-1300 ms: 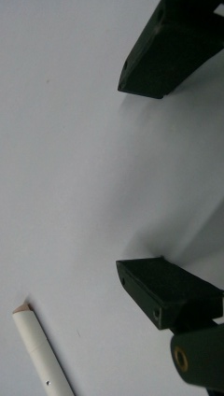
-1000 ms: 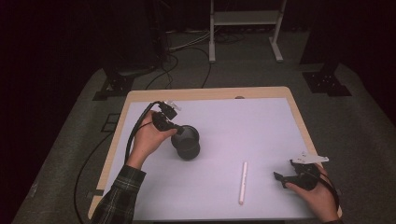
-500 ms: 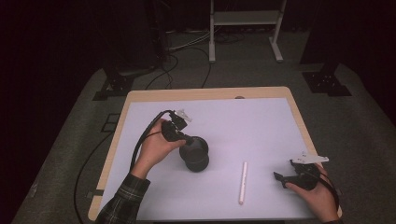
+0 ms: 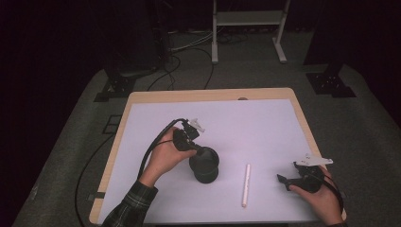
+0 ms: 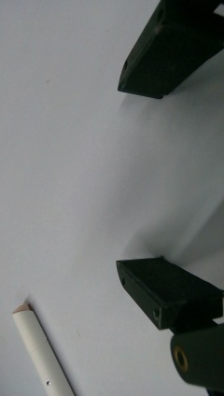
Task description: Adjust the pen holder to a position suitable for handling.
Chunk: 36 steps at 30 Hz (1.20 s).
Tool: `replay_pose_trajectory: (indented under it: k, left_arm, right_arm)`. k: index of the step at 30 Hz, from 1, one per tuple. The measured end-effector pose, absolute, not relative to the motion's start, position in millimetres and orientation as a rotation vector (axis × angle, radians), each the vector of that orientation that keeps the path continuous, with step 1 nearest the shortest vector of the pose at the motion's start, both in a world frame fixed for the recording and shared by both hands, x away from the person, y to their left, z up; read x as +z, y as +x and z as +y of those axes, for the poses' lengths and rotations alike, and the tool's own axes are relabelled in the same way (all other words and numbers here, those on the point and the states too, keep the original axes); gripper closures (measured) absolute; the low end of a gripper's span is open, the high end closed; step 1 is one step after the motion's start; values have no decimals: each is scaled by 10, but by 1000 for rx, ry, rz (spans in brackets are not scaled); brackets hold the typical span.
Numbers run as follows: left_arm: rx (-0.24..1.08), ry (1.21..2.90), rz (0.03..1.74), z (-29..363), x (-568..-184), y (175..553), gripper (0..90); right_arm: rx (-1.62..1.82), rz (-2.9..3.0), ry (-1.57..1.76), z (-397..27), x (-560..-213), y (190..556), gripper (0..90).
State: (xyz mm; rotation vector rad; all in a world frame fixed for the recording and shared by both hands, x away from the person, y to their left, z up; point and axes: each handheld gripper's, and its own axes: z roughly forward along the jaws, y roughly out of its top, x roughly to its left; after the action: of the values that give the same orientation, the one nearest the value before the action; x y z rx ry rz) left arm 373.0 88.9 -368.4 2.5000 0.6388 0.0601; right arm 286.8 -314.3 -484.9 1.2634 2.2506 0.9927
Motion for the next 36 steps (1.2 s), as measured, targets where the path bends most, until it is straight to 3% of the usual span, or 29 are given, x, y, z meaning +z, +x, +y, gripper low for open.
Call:
replay_pose_trajectory:
  k: [28,36]
  left_arm:
    - [16,2526,657,669,-3828,3820,821]
    - [19,2496,647,737,-3752,3773,715]
  right_arm:
    - [992,2251,1260,-3144,-4850,2868,113]
    - [991,2251,1260,-3144,-4850,2868,113]
